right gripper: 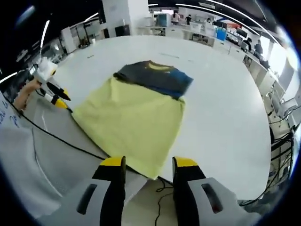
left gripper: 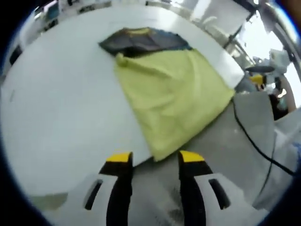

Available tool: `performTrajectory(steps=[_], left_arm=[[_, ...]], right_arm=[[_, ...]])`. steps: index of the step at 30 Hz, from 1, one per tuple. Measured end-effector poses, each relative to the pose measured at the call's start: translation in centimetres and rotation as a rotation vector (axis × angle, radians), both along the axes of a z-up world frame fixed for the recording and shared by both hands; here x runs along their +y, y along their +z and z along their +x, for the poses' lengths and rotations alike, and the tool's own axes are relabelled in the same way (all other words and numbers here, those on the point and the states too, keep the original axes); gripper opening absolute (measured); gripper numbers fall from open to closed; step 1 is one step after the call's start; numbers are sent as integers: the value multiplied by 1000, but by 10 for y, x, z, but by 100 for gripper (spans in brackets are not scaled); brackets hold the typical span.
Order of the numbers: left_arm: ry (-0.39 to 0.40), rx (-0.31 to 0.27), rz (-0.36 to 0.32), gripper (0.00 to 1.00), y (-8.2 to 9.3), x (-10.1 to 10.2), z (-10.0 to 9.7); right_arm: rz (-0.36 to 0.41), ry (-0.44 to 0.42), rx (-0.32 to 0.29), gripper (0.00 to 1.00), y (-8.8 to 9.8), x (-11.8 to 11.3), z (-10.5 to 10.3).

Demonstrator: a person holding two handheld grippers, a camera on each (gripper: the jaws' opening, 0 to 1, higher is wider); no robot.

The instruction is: Fold the garment on the visible template until the final outline fits inside the template.

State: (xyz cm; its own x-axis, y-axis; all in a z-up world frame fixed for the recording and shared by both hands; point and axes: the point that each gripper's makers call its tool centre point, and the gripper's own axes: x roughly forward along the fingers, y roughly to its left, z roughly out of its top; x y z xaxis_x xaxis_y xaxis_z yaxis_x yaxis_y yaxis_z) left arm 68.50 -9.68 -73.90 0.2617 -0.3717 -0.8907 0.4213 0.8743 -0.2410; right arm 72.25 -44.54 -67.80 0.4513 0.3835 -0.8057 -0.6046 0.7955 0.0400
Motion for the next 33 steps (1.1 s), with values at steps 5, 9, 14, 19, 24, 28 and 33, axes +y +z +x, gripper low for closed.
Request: performTrajectory(steps=[5, 9, 14, 19, 24, 28, 33], left_arm=[[10, -1, 1, 27, -3, -4, 3], [32, 21, -22, 26, -8, -10, 1], [42, 41, 1, 24, -17, -10, -2], [65, 42, -13, 21, -18, -14, -1], [65, 68, 19, 19, -25, -12, -6], [73, 64, 6, 19, -24, -13, -6], [81, 64, 16, 18, -26, -12, -4]], right_arm=[[-2, -15, 18, 35, -7, -5, 5], [-22, -45, 38, 34, -16, -12, 7], [-15, -54, 52, 33, -20, -12, 3], [-25, -64, 69, 30, -25, -16, 0], [7, -88, 86, 26, -29, -14, 0], [-47, -103, 116, 19, -40, -24, -4], [7, -147, 156, 19, -50, -24, -8]])
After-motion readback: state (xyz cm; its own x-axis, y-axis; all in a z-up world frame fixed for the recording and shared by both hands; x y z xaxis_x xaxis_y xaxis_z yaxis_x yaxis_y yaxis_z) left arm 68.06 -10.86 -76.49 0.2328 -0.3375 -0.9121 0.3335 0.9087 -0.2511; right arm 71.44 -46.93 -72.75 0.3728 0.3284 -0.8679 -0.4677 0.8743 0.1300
